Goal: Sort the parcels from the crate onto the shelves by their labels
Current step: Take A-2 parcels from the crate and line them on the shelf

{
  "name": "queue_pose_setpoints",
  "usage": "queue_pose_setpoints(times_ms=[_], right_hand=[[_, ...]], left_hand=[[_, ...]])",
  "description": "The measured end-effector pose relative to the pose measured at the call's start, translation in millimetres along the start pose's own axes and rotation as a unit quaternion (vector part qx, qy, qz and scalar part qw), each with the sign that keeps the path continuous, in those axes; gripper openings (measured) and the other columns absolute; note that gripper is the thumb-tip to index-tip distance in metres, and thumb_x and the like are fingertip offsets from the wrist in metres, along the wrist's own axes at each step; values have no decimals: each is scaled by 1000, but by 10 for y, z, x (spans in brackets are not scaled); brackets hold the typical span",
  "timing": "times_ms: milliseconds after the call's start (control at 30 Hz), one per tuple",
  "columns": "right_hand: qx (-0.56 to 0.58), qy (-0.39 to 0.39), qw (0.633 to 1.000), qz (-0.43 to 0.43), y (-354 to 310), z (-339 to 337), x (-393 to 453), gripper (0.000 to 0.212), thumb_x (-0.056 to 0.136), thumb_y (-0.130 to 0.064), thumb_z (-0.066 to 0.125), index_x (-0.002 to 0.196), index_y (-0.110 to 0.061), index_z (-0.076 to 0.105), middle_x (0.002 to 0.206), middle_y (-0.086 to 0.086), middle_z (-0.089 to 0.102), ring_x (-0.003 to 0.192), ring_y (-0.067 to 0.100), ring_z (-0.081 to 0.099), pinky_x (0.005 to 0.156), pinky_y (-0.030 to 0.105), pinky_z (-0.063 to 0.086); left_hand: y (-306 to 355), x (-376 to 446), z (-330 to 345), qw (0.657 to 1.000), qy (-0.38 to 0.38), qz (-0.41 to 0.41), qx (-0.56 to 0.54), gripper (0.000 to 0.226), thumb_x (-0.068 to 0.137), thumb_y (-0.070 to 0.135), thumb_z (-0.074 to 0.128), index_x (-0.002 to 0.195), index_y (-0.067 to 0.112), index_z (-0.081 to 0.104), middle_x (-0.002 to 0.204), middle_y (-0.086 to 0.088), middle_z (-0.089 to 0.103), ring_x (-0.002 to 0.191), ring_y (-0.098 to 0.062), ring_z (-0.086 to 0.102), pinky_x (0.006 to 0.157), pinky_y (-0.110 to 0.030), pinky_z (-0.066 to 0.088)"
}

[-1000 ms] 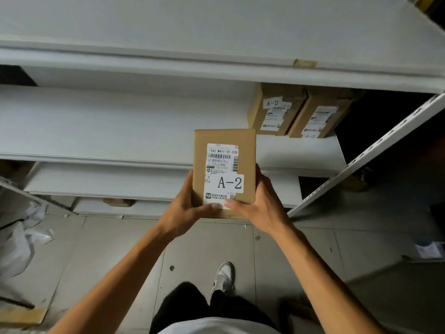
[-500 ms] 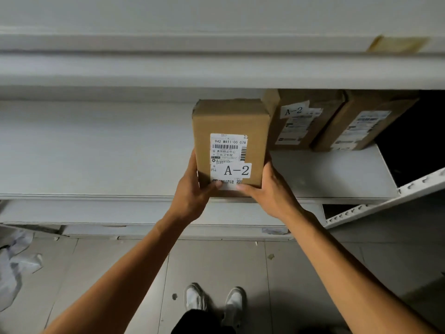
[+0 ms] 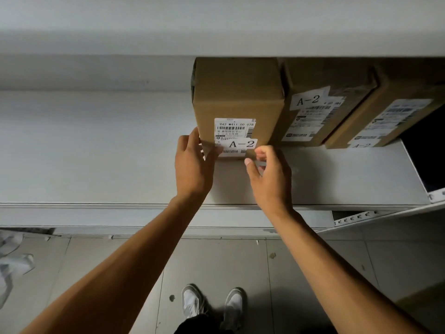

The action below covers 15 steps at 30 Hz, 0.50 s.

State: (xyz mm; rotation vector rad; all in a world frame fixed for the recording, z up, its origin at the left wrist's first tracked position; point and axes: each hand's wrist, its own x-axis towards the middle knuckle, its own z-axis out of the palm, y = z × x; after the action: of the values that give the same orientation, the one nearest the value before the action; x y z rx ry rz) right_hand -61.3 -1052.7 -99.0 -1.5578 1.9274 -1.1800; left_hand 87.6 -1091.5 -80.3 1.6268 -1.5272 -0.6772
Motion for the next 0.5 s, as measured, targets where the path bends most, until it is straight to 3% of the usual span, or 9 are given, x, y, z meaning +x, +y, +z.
queue_pose_setpoints(times_ms=[67,200,500], right_hand=[[-12,-37,999,-3,1,-14,36,31,91,-13,67,121,-10,60,120,5,64,111,19,60,94,26,47],[-34,-84,996,-2,-12,-52,124,50,92,-12,64,140,-15,52,138,4,59,125,19,55,103,34,46],[-90,-165,982,-6,-118,-365,-22,65,96,-14,60,155,-13,32,157,5,39,144,19,36,117,28,30]], left_hand=[[26,99,32,1000,5,1,4,42,90,26,70,130,16,58,118,-5,56,99,-21,62,87,-37,58],[55,318,38,1000,-1,-3,10,37,91,23,68,127,17,61,119,-8,59,102,-22,63,90,-38,57],[-50,-74,-285,988,-116,38,93,62,90,17,67,148,19,43,137,-8,58,117,-24,59,96,-38,53]])
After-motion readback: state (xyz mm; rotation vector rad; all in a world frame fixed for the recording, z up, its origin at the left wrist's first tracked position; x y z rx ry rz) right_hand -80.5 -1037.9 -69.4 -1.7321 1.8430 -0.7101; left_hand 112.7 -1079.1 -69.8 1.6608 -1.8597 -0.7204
